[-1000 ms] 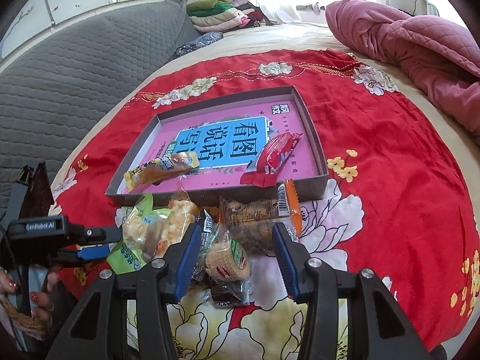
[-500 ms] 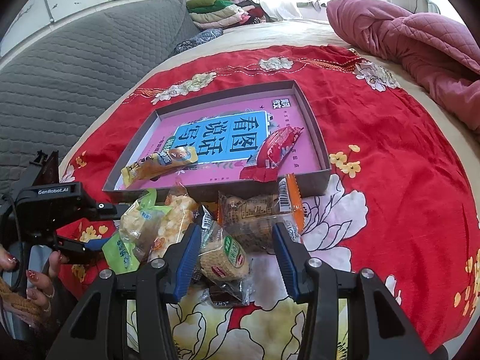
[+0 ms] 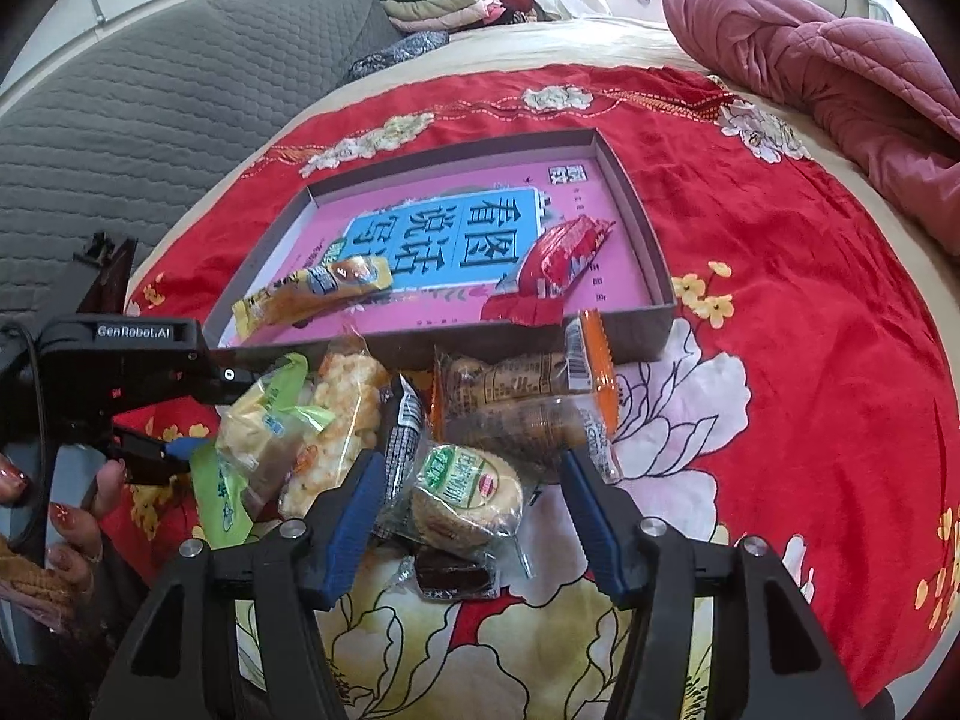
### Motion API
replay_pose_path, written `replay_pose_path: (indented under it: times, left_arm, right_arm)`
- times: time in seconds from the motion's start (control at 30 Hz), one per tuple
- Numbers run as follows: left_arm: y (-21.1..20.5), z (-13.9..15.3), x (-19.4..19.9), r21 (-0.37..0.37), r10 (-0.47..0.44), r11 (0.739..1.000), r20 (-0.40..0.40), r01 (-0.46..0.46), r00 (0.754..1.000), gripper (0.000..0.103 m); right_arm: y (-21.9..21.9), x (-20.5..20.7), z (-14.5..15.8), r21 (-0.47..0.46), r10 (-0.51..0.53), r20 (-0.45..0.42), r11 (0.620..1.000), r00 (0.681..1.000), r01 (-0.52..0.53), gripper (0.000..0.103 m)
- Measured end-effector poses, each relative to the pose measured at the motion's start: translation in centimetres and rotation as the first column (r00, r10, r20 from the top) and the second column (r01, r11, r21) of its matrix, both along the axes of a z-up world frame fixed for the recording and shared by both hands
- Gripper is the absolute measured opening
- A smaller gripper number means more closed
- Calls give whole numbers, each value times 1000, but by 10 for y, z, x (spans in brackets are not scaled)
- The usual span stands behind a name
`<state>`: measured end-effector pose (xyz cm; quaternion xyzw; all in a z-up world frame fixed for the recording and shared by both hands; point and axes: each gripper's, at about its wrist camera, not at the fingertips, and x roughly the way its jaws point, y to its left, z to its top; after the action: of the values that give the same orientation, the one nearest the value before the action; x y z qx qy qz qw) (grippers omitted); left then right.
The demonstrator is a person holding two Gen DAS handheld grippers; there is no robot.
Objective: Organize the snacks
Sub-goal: 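Grasp the blue packet with the left tool while the right tool grasps the round cracker packet, then lift both held packets and carry them over the box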
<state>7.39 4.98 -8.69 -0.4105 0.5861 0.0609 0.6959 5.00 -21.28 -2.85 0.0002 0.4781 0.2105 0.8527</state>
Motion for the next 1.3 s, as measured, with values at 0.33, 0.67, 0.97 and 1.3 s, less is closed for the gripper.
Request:
replay_pose_path:
  times: [0.33, 0.67, 0.97, 1.3]
  left_arm:
    - [-3, 4, 0, 47, -51, 998, 24, 50, 998, 60]
    - [4, 12, -10, 26, -51, 998, 60, 50, 997, 58]
    - [14, 37, -14, 90, -43, 995, 126, 31, 991, 58]
    - [28, 49, -17, 134, -18, 991, 157, -3, 987, 58]
  right_arm:
    - [-11, 6, -18, 94, -11, -122, 995, 993, 23, 59]
    - [-17, 6, -10, 142, -28, -92, 989, 995, 41, 43]
    - [-15, 2, 10, 138, -21, 12, 990, 1000, 19, 42]
    - [-19, 0, 23, 149, -38, 94, 989, 995, 24, 42]
